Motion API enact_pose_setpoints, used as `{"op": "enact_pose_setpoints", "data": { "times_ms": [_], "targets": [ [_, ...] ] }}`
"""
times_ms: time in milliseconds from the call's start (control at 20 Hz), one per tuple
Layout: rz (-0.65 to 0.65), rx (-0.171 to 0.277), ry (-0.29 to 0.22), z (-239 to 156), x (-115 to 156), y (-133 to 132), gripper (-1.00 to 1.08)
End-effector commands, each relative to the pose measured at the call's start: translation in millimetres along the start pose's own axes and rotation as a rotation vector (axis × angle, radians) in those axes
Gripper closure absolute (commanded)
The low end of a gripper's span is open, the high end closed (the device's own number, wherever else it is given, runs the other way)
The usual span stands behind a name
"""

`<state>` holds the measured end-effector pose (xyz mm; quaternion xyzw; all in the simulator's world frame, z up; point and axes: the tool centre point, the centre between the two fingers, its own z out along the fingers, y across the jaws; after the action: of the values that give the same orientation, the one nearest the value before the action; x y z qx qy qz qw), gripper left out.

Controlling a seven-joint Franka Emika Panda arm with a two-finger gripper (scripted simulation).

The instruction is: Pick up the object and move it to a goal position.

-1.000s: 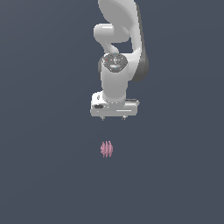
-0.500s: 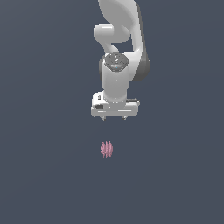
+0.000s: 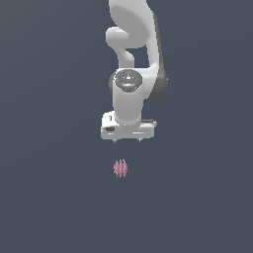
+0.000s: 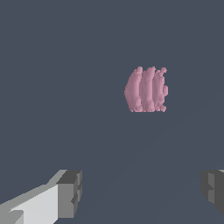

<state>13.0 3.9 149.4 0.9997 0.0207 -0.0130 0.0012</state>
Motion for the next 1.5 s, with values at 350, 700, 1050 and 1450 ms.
{"op": "enact_pose_setpoints", "data": {
  "times_ms": [350,700,1050,1450],
  "targets": [
    [-0.002,0.001,0.015,30.6,46.8,17.4,-0.92],
    [-0.002,0.002,0.023,49.6,68.9,27.6,-0.92],
    [-0.002,0.002,0.026,57.8,76.9,31.7,-0.92],
    [-0.002,0.002,0.025,72.4,76.3,31.6,-0.92]
  ]
}}
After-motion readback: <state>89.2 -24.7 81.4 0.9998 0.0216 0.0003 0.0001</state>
